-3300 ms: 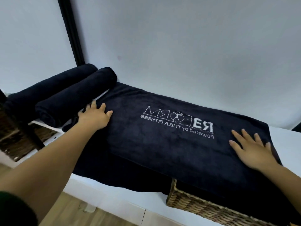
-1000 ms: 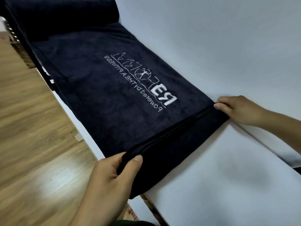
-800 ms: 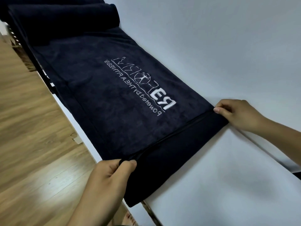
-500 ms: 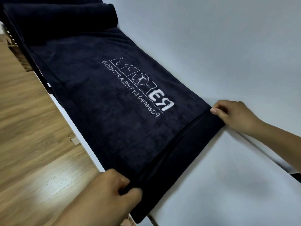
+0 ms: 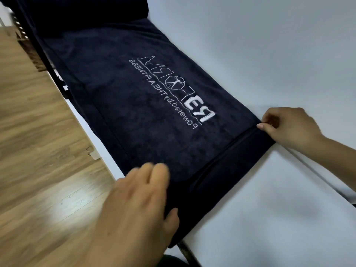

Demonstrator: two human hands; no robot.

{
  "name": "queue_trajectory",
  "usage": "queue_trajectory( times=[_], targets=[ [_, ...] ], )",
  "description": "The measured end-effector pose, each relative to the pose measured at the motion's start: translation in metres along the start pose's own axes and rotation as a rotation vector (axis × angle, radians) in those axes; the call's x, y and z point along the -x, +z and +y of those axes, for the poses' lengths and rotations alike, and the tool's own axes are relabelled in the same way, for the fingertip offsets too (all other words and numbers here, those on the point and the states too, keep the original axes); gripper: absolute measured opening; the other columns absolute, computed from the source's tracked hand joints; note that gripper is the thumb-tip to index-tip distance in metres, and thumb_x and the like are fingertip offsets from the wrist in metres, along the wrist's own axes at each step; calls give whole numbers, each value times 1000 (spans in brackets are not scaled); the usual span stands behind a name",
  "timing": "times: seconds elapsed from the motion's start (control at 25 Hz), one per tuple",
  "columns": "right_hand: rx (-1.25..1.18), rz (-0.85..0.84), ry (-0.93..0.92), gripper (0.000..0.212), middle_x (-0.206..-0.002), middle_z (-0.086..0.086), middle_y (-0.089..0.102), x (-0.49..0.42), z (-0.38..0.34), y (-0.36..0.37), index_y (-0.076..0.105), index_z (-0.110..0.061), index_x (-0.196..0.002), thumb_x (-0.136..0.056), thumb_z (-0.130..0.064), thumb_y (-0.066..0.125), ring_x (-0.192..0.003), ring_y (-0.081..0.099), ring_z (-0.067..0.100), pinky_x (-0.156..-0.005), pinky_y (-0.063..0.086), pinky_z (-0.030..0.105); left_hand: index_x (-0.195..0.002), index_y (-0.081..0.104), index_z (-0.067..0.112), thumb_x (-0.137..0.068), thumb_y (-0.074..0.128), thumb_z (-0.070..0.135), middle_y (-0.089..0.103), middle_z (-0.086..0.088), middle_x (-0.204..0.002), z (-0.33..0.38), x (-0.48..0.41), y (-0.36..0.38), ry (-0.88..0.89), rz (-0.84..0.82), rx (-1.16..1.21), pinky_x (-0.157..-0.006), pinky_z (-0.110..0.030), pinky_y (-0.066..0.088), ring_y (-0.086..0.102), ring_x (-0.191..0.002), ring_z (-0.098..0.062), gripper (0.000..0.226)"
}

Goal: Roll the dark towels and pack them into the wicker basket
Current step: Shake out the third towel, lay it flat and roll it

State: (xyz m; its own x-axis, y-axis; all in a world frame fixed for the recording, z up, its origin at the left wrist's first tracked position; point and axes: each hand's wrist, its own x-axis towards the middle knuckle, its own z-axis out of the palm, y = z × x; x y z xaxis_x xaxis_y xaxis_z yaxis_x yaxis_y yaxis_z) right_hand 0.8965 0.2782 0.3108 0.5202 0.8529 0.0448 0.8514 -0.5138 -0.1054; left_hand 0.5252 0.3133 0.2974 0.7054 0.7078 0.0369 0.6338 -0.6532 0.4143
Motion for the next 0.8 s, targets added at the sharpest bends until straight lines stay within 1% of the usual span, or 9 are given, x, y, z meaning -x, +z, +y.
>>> queue_trajectory(
  times=[0.08, 0.16, 0.32, 0.4, 0.48, 0.56, 0.64, 0.72, 0.8],
  targets=[
    [104, 91, -75, 18, -84, -9, 58, 5, -3, 3, 54, -27, -80, -88, -35, 68, -77, 55, 21, -67, 44, 34, -75, 55, 20, -73, 58, 11, 52, 1, -80, 19, 0, 9, 283, 89, -12, -55, -32, 36, 46, -67, -21, 9],
    [134, 118, -149, 21, -78, -8, 55, 7, -2, 8, 50, -24, -76, -89, -25, 66, -69, 54, 24, -61, 43, 33, -60, 57, 14, -77, 42, 1, 55, -8, -74, 31, 2, 24, 383, 184, -165, -58, -34, 28, 48, -63, -24, 26],
    [155, 136, -301, 17, -77, 0, 61, 7, 6, 20, 58, -17, -81, -83, -1, 63, -63, 55, 34, -56, 44, 34, -42, 49, 7, -70, 30, -4, 53, -14, -60, 45, 0, 29, 368, 130, -360, -57, -35, 21, 46, -53, -27, 36],
    [149, 163, -322, 7, -75, 0, 63, 9, 9, 20, 62, -16, -84, -89, -11, 63, -64, 58, 32, -55, 41, 31, -46, 57, 3, -69, 24, -6, 51, -20, -55, 47, -1, 35, 314, 67, -378, -46, -31, 19, 44, -44, -30, 41],
    [136, 160, -382, 23, -80, -3, 70, 21, 21, 16, 70, -18, -94, -94, -33, 53, -72, 65, 29, -60, 44, 28, -65, 67, -4, -86, 21, -1, 51, -26, -55, 51, -2, 40, 248, -1, -388, -40, -29, 16, 43, -39, -32, 51],
    [131, 111, -530, 41, -103, 2, 74, 39, 47, 14, 74, -13, -109, -92, -41, 48, -91, 69, 27, -74, 49, 28, -74, 69, -7, -91, 47, 22, 52, -28, -57, 54, -4, 43, 216, -72, -379, -39, -28, 15, 44, -38, -33, 39],
    [144, 108, -678, 43, -121, 9, 69, 46, 65, 14, 73, -8, -116, -92, -39, 54, -105, 66, 27, -90, 49, 31, -69, 66, -8, -88, 37, 8, 50, -27, -58, 53, -4, 43, 192, -101, -328, -40, -23, 14, 41, -35, -30, 38],
    [160, 145, -761, 38, -115, 14, 69, 37, 65, 18, 75, -4, -112, -94, -33, 58, -97, 66, 33, -86, 52, 41, -61, 61, -6, -76, 23, -8, 47, -23, -58, 51, -5, 41, 175, -60, -244, -41, -19, 15, 36, -34, -25, 41],
    [211, 159, -874, 34, -105, 15, 69, 23, 53, 17, 76, -3, -104, -97, -27, 54, -90, 64, 35, -78, 51, 45, -53, 56, -1, -62, 38, -4, 42, -15, -52, 47, -11, 35, 210, -10, -170, -42, -17, 15, 25, -35, -21, 21]
  ],
)
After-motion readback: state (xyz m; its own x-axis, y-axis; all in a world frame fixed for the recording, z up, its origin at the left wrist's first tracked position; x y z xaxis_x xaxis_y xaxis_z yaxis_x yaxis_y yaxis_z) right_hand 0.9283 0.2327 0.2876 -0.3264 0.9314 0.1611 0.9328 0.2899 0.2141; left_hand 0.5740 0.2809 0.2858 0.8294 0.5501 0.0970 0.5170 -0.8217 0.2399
